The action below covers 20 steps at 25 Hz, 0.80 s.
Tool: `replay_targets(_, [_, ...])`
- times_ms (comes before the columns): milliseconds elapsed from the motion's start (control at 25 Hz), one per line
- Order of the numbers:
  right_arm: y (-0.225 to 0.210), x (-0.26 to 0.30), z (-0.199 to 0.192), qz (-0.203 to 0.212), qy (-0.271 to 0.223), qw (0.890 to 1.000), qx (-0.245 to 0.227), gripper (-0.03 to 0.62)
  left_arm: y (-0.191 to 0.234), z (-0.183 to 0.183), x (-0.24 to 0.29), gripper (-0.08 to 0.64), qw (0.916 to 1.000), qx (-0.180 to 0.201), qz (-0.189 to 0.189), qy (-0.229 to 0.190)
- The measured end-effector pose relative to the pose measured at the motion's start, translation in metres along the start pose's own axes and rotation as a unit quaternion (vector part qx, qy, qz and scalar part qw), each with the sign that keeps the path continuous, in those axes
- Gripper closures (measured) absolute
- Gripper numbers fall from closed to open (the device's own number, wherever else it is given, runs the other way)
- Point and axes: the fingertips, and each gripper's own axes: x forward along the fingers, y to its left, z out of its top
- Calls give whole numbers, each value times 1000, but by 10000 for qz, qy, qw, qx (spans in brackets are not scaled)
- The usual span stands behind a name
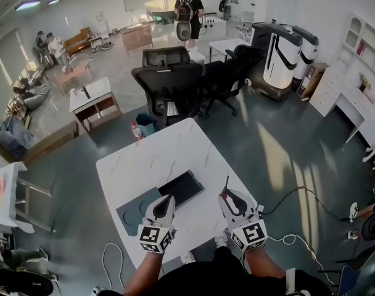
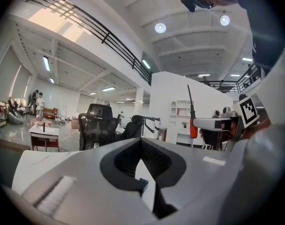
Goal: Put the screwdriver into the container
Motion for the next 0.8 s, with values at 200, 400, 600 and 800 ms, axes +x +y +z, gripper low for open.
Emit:
replay_targets(200, [-19, 36, -4, 535, -10, 9985, 76, 495, 10, 3, 14, 551, 9990, -16, 456, 41])
replay_targets(400, [-31, 72, -7, 1185, 10, 9929, 49, 495, 24, 7, 23, 551, 9945, -34, 1043, 19])
replay_targets(600, [-39, 101, -20, 1749, 66, 9845, -76, 495, 31, 3, 29, 551, 9879, -102, 1550, 26])
replay_targets(800, [-39, 126, -43, 2332, 309, 9710, -434, 495, 36, 1, 27, 551, 9799, -192, 1985, 22])
